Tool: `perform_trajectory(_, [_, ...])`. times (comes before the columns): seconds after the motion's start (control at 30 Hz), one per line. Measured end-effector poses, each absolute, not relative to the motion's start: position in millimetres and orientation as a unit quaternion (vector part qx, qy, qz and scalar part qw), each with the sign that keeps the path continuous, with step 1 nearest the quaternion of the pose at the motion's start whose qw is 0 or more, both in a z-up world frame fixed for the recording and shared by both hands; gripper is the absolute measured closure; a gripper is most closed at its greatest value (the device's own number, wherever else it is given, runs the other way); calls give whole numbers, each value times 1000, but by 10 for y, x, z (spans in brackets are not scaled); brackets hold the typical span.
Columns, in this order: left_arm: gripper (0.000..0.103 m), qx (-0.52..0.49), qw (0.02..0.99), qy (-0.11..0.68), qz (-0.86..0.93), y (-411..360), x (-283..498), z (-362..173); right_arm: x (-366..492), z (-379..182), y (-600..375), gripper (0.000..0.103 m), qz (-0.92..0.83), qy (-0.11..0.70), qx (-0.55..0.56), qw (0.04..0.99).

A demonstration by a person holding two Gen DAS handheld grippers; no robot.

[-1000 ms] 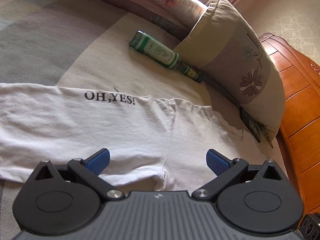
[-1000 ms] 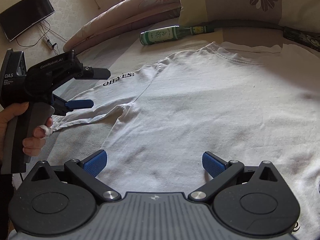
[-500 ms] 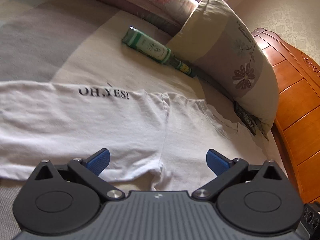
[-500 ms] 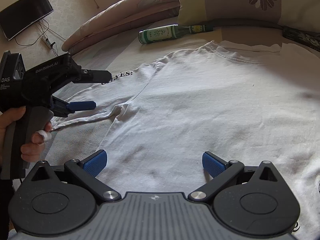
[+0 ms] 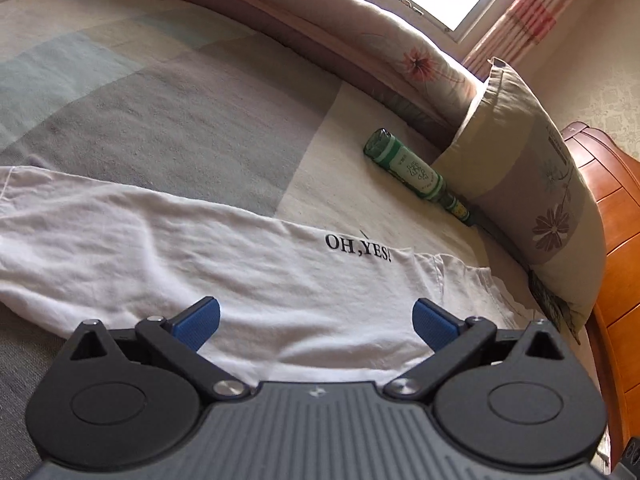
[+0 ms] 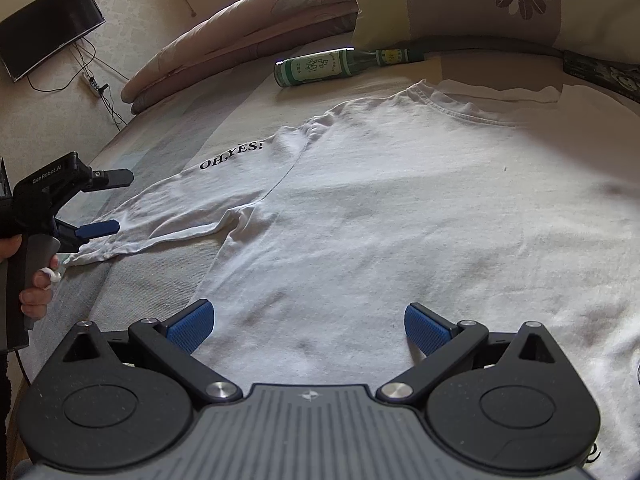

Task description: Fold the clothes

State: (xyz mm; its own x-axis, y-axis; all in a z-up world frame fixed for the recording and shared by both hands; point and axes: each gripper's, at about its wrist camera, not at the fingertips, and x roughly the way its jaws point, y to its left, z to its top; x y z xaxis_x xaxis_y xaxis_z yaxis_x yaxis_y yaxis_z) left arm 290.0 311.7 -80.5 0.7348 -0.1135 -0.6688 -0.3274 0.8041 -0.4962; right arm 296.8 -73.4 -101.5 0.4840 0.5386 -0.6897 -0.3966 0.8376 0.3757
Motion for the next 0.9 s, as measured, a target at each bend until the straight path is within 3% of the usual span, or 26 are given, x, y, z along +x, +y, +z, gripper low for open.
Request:
perform_trajectory(0.1, [2, -328, 858, 385, 93, 3246, 2866, -965, 2965, -1024, -713, 0, 270, 428, 77, 859])
perform_trajectory(0.37, [1, -336, 870, 341, 120, 3547, 2616, -778, 2956, -1023, -705, 0, 268, 423, 76, 862])
perform_trajectory(0.53, [3, -397, 842, 338, 135, 3896, 2612, -1019, 2954, -1025, -705, 0, 267, 420, 80, 864])
perform_trajectory(0.67, [3, -347, 845, 347, 211, 4074, 2427, -931, 2954, -1036, -699, 0, 264, 418, 76, 866])
perform_trajectory(0.7, [9, -348, 839, 351, 230, 4176, 2396, -917, 2953, -1037, -701, 0, 265, 417, 76, 866])
perform_trajectory(0.77, [9, -383, 824, 342, 240, 4333, 2374, -853, 2954, -1039, -701, 0, 265, 415, 76, 867])
perform_trajectory(0.9, [8, -355, 855, 317, 205, 4304, 2599, -670, 2951, -1048, -695, 0, 264, 410, 73, 870])
